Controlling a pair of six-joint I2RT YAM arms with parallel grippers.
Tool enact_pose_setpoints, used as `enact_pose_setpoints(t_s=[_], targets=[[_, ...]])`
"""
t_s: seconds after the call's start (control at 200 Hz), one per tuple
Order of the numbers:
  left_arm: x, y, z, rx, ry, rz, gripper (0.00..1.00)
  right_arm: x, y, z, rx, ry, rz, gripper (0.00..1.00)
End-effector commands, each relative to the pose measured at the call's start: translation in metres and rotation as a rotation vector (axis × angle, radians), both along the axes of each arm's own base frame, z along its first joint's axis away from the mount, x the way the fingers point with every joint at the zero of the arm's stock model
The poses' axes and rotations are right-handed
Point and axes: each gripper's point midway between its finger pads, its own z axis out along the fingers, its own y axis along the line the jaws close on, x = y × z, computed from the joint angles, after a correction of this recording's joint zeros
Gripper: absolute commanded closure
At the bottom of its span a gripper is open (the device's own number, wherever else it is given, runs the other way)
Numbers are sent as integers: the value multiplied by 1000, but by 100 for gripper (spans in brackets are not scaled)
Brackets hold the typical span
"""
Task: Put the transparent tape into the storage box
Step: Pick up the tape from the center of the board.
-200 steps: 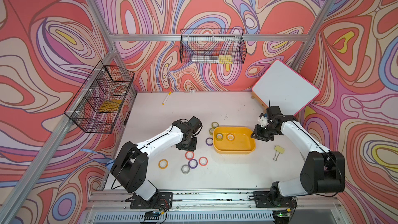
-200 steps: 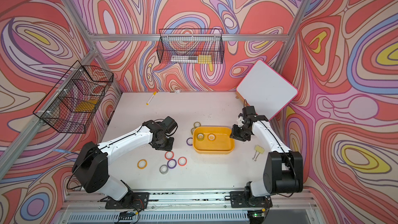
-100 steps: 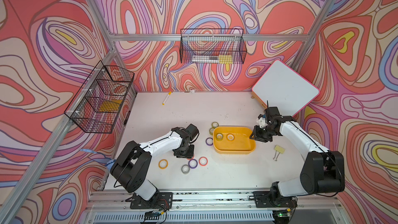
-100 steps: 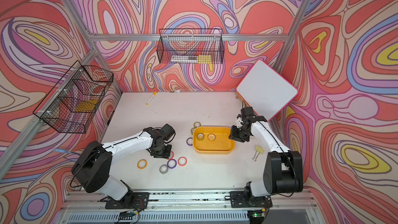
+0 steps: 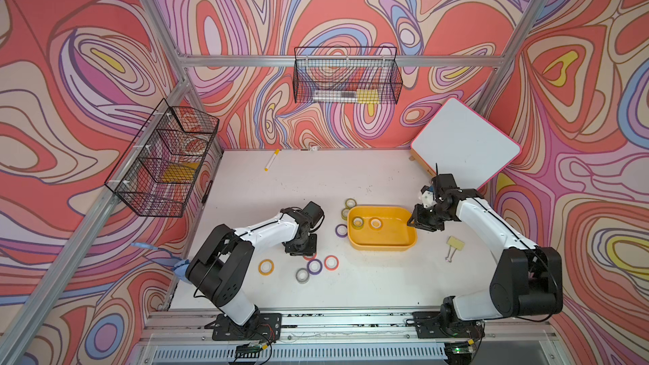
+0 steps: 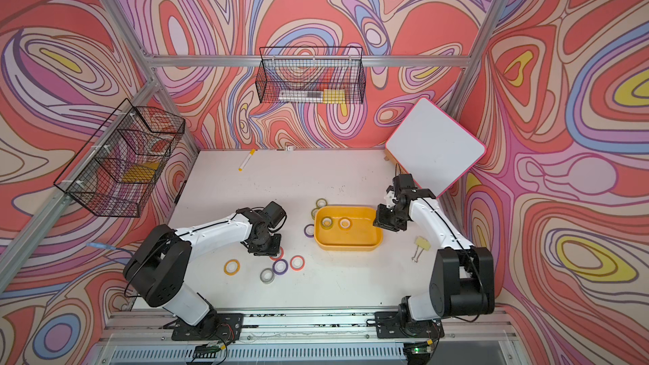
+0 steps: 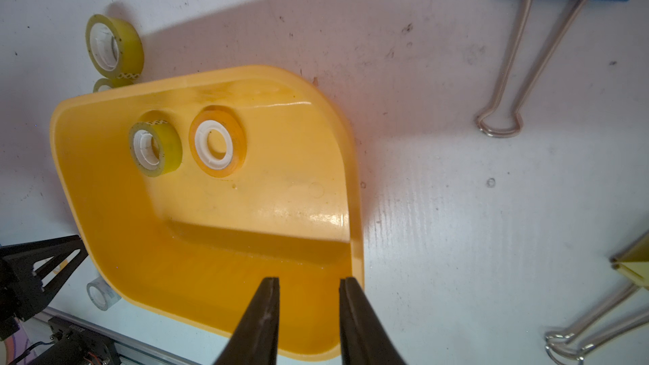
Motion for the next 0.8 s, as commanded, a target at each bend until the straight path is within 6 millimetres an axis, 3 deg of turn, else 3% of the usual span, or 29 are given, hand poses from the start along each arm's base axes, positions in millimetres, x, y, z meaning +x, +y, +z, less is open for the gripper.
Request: enact_pose_setpoints(t_s=[0.0,0.21,0.551,0.791], targets=[[-1,3,-11,23,26,8,67,1,1,4,-3,-16,3,69],[-3,8,-19,47,34,4,71,1,2,4,0,-15,4,69],[-5,11,-33,71,56,3,90,1,1,5,-1,-21,4,70],[13,2,-9,60,9,-14,94,2,1,8,-7,-23,6,70]])
